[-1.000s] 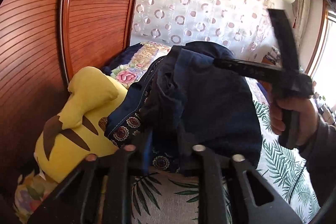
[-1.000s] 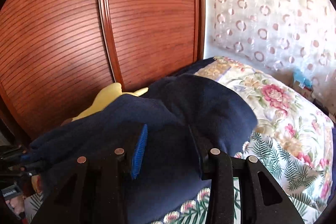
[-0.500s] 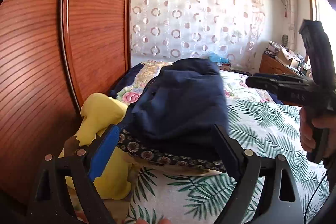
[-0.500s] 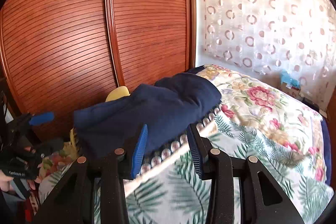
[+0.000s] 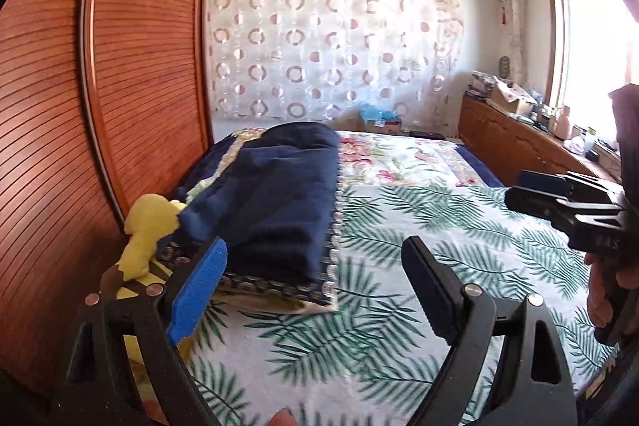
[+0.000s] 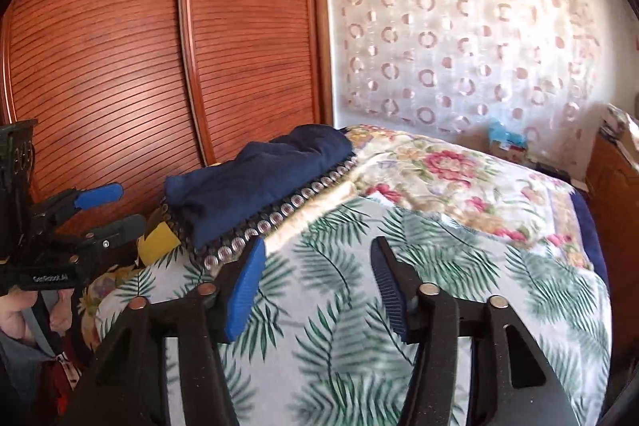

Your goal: Fold small clothes

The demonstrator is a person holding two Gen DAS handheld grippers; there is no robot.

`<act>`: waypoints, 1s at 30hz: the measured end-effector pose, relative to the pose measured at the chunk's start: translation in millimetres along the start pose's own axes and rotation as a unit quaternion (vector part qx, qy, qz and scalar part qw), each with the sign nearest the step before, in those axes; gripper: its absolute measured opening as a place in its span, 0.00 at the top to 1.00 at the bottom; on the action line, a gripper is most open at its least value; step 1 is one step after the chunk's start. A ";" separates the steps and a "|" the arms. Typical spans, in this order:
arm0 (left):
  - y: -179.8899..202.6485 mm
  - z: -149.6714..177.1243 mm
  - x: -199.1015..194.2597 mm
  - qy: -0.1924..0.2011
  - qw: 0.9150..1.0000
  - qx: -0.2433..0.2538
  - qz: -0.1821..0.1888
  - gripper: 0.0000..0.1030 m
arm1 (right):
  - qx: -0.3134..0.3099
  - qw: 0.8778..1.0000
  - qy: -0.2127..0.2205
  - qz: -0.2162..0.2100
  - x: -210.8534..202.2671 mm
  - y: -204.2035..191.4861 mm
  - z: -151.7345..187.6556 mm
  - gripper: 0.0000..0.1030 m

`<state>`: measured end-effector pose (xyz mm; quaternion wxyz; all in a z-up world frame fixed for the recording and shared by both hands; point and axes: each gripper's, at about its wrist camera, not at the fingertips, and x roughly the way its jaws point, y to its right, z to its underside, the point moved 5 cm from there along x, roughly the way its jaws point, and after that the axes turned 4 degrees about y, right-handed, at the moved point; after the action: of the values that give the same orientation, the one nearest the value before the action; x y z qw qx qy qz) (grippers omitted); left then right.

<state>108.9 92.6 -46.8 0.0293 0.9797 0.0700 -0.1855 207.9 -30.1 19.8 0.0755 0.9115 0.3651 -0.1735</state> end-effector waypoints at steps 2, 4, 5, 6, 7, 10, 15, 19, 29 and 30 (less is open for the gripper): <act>11.1 0.9 -5.8 0.002 1.000 0.008 0.005 0.13 | 0.006 1.000 0.000 0.012 -16.9 -0.3 5.8 0.38; 21.9 1.9 -10.4 0.002 1.000 0.013 0.005 0.13 | 0.013 1.000 0.000 0.024 -31.5 0.1 9.6 0.34; 26.7 2.6 -12.1 0.001 1.000 0.014 0.005 0.13 | 0.017 0.999 0.002 0.029 -39.5 -0.6 11.1 0.32; 31.6 3.1 -13.2 -0.002 1.000 0.015 0.007 0.13 | 0.020 0.999 0.004 0.035 -45.8 -1.3 10.9 0.32; 38.1 3.9 -14.6 -0.006 1.000 0.016 0.010 0.13 | 0.025 0.999 0.007 0.042 -55.6 -1.0 14.1 0.32; 53.1 4.3 -18.3 -0.009 1.000 0.018 0.021 0.13 | 0.034 0.997 0.017 0.072 -80.6 -0.2 15.2 0.32; 79.0 -8.8 -27.5 0.001 0.998 0.026 0.049 0.13 | 0.046 0.990 0.041 0.123 -124.2 -2.2 11.9 0.32; 91.1 -31.4 -42.4 0.020 0.997 0.022 0.066 0.13 | 0.052 0.984 0.064 0.160 -159.5 -6.4 3.0 0.32; 108.7 -58.8 -67.8 0.048 0.996 0.027 0.070 0.13 | 0.071 0.971 0.109 0.200 -211.5 -24.5 -3.5 0.32; 110.0 -59.3 -68.8 0.049 0.996 0.028 0.071 0.13 | 0.072 0.971 0.110 0.201 -212.9 -25.6 -3.8 0.32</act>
<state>83.1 -19.8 37.1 0.0110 0.9906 -0.0032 -0.1362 47.9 -146.8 102.1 0.0021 0.9828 0.1669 -0.0795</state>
